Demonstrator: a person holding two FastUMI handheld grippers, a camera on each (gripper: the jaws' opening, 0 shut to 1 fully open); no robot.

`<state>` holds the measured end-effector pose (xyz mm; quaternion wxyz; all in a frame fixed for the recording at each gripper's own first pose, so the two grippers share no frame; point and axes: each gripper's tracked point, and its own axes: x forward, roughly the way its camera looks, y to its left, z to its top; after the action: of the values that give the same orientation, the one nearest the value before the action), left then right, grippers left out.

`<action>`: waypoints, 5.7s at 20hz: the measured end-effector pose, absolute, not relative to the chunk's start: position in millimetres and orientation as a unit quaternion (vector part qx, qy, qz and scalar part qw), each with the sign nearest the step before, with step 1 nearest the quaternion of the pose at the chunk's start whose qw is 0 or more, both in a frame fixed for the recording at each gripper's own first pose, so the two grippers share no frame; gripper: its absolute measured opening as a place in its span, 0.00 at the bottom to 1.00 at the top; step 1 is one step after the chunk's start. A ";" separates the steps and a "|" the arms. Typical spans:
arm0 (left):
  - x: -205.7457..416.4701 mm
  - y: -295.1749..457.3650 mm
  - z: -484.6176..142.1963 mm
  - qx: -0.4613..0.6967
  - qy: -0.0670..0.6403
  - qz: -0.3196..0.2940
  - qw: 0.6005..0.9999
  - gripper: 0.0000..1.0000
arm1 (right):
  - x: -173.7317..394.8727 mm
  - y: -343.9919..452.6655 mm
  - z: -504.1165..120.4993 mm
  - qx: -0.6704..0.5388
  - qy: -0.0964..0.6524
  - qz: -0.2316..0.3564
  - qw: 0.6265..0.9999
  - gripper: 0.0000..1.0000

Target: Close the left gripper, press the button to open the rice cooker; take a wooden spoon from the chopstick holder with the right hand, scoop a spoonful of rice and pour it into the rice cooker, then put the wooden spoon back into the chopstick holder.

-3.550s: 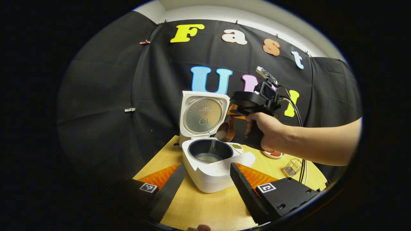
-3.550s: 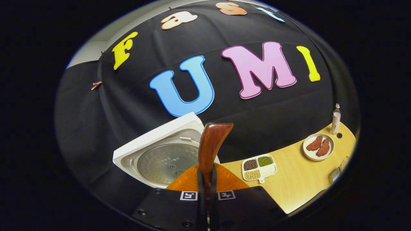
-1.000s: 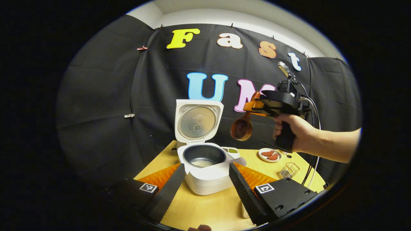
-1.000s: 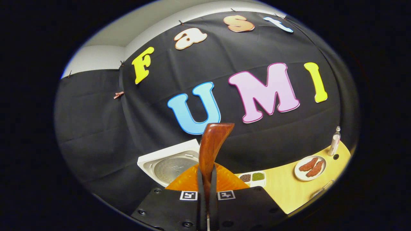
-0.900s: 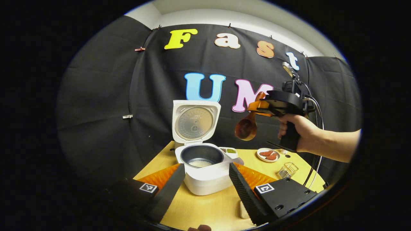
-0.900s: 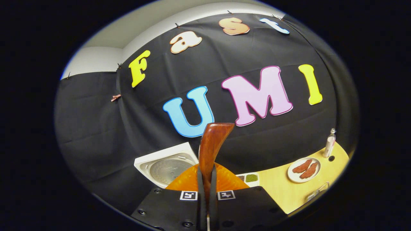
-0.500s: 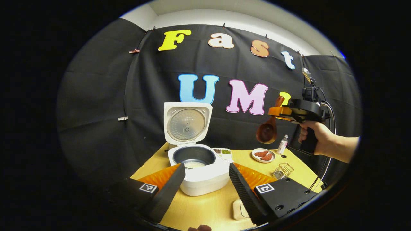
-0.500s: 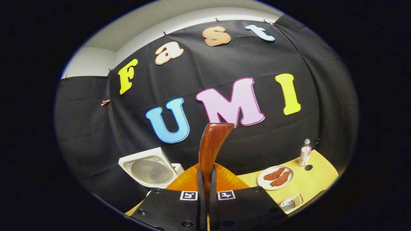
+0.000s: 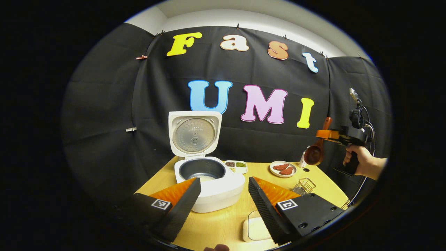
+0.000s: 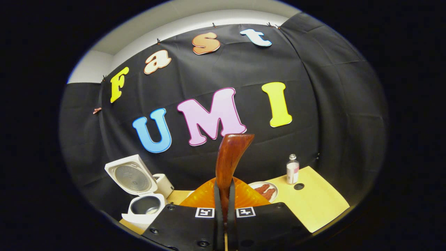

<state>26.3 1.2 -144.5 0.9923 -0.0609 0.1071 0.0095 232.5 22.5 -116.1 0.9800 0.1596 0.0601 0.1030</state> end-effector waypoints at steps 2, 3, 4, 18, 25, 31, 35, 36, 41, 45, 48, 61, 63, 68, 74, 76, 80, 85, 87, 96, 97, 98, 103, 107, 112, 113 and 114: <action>30.1 -5.8 -145.6 -0.058 0.112 0.014 0.992 0.95 | 236.4 2.6 -137.3 0.155 0.069 0.094 0.981 0.08; 31.7 -10.4 -145.6 -0.058 0.113 0.015 0.992 0.95 | 240.1 -6.7 -149.0 0.153 0.074 0.088 0.981 0.08; 33.0 -13.9 -144.6 -0.057 0.115 0.018 0.992 0.95 | 244.1 -15.6 -163.3 0.151 0.080 0.083 0.982 0.08; 30.8 -65.0 -157.3 -0.036 0.143 0.042 0.988 0.95 | 276.0 -26.8 -328.0 0.186 0.176 0.077 0.964 0.08; 28.4 -65.9 -155.0 -0.027 0.145 0.039 0.988 0.95 | 275.8 -24.1 -346.3 0.209 0.224 0.084 0.948 0.16; 32.2 -56.4 -138.7 -0.024 0.128 0.037 0.991 0.95 | 256.0 -45.2 -342.3 0.188 0.240 0.058 0.951 0.84; 42.5 -46.6 -116.2 -0.030 0.104 0.028 0.994 0.95 | 226.9 -65.2 -318.8 0.121 0.227 0.033 0.966 0.96; 47.4 -42.4 -107.9 -0.028 0.096 0.027 0.995 0.95 | 217.0 -67.0 -310.8 0.107 0.224 0.030 0.968 0.97; 85.4 -6.2 -44.6 -0.017 0.028 0.038 0.999 0.95 | 151.3 -56.3 -277.5 0.040 0.202 0.056 0.977 0.99; 128.3 34.1 -4.8 -0.044 -0.009 0.055 0.997 0.95 | 106.5 -62.7 -252.4 0.016 0.188 0.045 0.981 0.99; 153.3 72.0 31.2 -0.039 -0.057 0.075 0.995 0.96 | 79.8 -64.8 -238.8 0.024 0.178 0.030 0.983 0.98; 322.1 150.9 31.1 0.000 -0.029 0.085 0.996 0.94 | 24.0 -35.0 -228.8 0.025 0.165 0.002 0.986 0.99; 347.2 155.9 13.1 -0.007 -0.007 0.082 0.997 0.94 | 20.0 -37.5 -223.1 0.021 0.164 -0.005 0.986 0.99; 396.8 179.7 -26.6 0.001 0.038 0.097 0.995 0.93 | 4.5 -38.5 -221.6 0.019 0.170 -0.011 0.985 0.99; 423.1 193.1 -60.5 -0.009 0.086 0.111 0.990 0.93 | -8.3 -46.2 -238.1 0.006 0.195 -0.020 0.981 0.99; 417.4 193.6 -67.8 -0.039 0.090 0.114 0.989 0.96 | -10.0 -48.9 -242.1 0.005 0.203 -0.023 0.979 0.99; 396.0 177.8 -72.6 -0.055 0.092 0.113 0.988 0.98 | -3.1 -51.3 -239.7 0.007 0.203 -0.020 0.979 0.99; 350.9 149.7 -88.3 -0.062 0.100 0.118 0.986 0.99 | 3.3 -45.6 -236.8 0.004 0.201 0.000 0.980 0.99; 332.6 137.7 -98.9 -0.066 0.111 0.119 0.985 1.00 | 3.8 -42.9 -236.5 0.001 0.200 0.011 0.980 0.99; 272.2 97.5 -193.1 -0.119 0.201 0.125 0.964 0.99 | -2.5 -48.5 -227.8 -0.012 0.193 0.035 0.981 0.99; 273.1 94.3 -198.7 -0.118 0.197 0.126 0.965 0.95 | -3.6 -50.4 -227.5 -0.013 0.192 0.035 0.981 0.99; 272.0 92.4 -202.4 -0.106 0.192 0.127 0.967 0.96 | -4.8 -51.7 -227.5 -0.013 0.193 0.035 0.981 0.99; 260.2 82.4 -229.4 -0.088 0.212 0.139 0.963 0.98 | -12.6 -60.0 -230.6 -0.017 0.198 0.033 0.979 0.99; 251.1 76.4 -245.6 -0.081 0.230 0.136 0.960 0.98 | -18.1 -65.6 -234.9 -0.016 0.205 0.030 0.978 0.99; 241.9 70.8 -256.5 -0.075 0.241 0.137 0.958 0.98 | -20.7 -63.8 -236.4 -0.014 0.205 0.032 0.978 0.99; 238.9 69.9 -258.7 -0.075 0.246 0.138 0.957 0.98 | -21.2 -62.4 -238.0 -0.014 0.206 0.033 0.978 0.99; 236.6 68.6 -263.5 -0.075 0.252 0.138 0.955 0.98 | -21.7 -61.8 -238.5 -0.015 0.206 0.034 0.978 0.99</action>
<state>236.6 68.6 -263.5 0.9550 -0.0751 0.2515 0.1380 -21.7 -61.8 -238.5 0.9778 -0.0152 0.2065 0.0337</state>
